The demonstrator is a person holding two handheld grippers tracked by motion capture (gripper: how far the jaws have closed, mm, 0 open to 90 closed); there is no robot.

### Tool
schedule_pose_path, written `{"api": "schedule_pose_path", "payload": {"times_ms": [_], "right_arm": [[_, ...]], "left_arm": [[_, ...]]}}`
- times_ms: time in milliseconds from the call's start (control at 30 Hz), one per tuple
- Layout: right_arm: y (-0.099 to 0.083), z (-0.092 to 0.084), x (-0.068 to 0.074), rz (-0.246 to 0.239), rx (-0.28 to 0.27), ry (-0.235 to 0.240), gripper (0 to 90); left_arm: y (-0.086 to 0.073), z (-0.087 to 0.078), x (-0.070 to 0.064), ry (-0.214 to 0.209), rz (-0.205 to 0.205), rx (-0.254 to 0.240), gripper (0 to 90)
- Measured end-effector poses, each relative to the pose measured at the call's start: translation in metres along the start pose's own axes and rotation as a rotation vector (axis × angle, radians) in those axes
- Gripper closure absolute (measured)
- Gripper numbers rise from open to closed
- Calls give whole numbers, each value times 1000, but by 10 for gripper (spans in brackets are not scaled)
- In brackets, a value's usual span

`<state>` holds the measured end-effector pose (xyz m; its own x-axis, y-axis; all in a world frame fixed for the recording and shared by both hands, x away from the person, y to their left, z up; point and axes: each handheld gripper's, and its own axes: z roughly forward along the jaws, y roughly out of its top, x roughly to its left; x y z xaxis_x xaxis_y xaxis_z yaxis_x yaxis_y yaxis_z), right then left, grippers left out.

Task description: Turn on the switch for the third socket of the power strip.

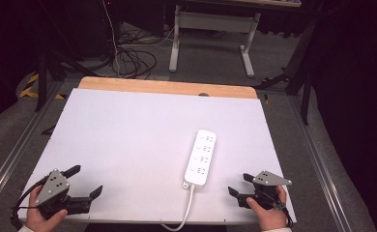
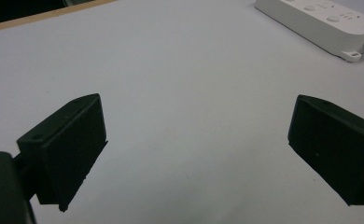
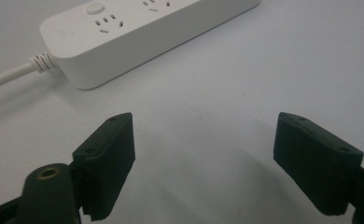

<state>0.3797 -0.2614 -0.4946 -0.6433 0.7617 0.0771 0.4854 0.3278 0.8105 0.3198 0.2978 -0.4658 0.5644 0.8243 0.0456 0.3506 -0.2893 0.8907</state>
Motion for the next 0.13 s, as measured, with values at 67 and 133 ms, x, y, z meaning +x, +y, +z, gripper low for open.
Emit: {"api": "schedule_pose_path", "payload": {"times_ms": [67,133], "right_arm": [[0,1,0,-2,-2,21,195],[0,3,0,-24,1,38,189]], "left_arm": [[0,1,0,-2,1,-2,48],[0,1,-1,-6,6,-1,46]]}}
